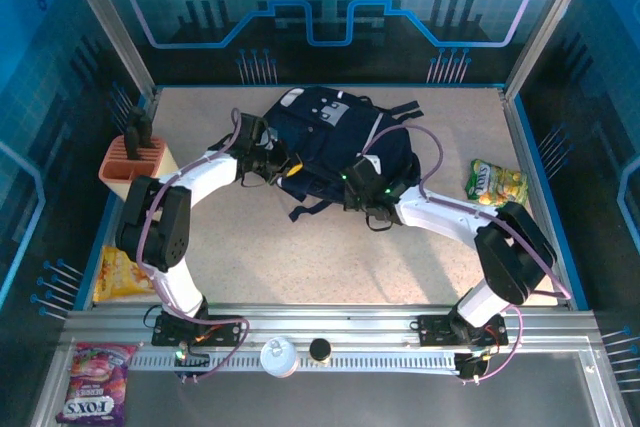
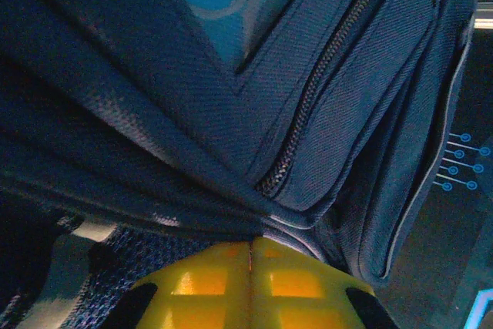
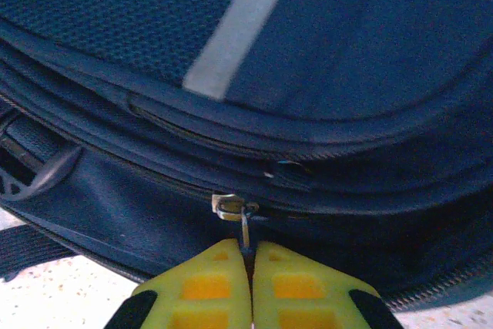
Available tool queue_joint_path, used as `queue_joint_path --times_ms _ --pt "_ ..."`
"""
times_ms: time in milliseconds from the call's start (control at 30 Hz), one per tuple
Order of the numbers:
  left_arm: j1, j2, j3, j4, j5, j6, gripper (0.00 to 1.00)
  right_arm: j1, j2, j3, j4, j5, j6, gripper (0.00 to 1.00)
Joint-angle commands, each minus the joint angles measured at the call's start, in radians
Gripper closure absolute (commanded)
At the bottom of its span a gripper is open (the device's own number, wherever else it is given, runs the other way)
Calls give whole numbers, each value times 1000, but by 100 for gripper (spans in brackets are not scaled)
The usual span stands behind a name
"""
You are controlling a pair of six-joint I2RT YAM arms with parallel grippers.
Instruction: Pack the student bag
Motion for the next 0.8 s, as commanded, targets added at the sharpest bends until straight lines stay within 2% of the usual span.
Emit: queue_joint_path --times_ms 0,133,267,467,567,767 --pt "35 17 49 -12 -70 50 100 -31 -31 42 -111 151 -17 94" --pt "40 0 43 -12 -66 42 99 -17 -16 105 -66 123 -122 95" --pt "44 -65 1 6 -64 0 75 3 29 186 -20 27 -207 95" --pt "45 -170 -102 91 -44 -134 53 39 113 303 21 -96 -247 95" --pt "45 -197 -155 174 -13 -230 49 54 145 338 36 -140 -248 95" --pt "38 -193 -220 306 20 -359 48 65 174 363 54 -192 -231 96"
